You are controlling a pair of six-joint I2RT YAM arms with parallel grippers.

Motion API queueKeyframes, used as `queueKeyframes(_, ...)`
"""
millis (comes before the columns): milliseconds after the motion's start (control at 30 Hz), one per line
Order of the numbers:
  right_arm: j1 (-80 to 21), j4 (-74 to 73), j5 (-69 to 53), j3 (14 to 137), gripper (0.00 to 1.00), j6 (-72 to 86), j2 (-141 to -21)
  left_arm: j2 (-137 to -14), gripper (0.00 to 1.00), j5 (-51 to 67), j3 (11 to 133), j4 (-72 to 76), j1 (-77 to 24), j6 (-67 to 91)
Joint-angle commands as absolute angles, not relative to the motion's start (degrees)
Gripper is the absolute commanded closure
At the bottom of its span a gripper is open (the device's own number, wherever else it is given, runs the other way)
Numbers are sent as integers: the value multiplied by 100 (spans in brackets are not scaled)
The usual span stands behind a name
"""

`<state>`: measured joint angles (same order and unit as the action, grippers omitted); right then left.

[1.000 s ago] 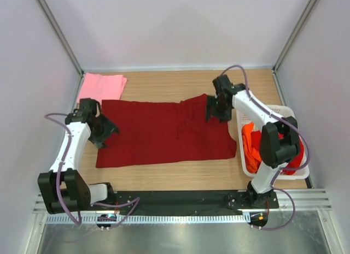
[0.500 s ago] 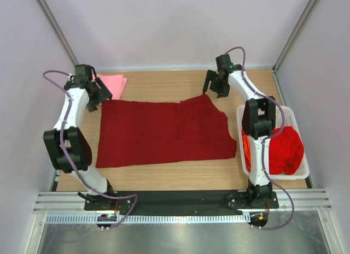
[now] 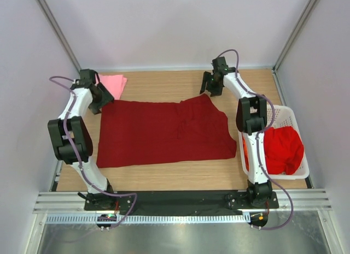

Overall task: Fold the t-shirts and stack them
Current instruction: Fold the tshirt

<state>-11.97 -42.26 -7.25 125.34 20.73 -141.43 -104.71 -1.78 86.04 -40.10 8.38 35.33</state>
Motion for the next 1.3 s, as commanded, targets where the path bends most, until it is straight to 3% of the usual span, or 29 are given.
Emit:
queueKeyframes(0, -1195, -4017, -922, 12744, 33, 1899, -14405, -10126, 29, -439, 8333, -3894, 861, 3419)
queueKeyframes(233, -1187, -3815, -1450, 12867, 56, 1933, -14599, -10309, 29, -545, 8297, -3990, 861, 3393)
queueKeyframes(267, -1187, -3797, -1459, 12876, 64, 1960, -14573, -10362, 28, -545, 8436, -3999, 861, 3332)
queueKeyframes(367, -1187, -3709, -1441, 12858, 74, 2083, -14494, -10703, 29, -554, 8962, -4148, 861, 3086)
queueKeyframes(467, -1178, -3656, -1485, 12885, 79, 2188, -14441, -11133, 30, -703, 9438, -4280, 870, 2664)
queueKeyframes(567, -1187, -3569, -1529, 12780, 89, 2320, -14388, -11626, 37, -782, 10079, -4394, 870, 2155)
queueKeyframes(800, -1195, -3191, -1837, 12410, 96, 2724, -14203, -12558, 51, -923, 11073, -4517, 861, 1810)
queueKeyframes(1267, -1186, -3173, -2013, 12401, 99, 2786, -14203, -12990, 59, -800, 11347, -4377, 870, 2118)
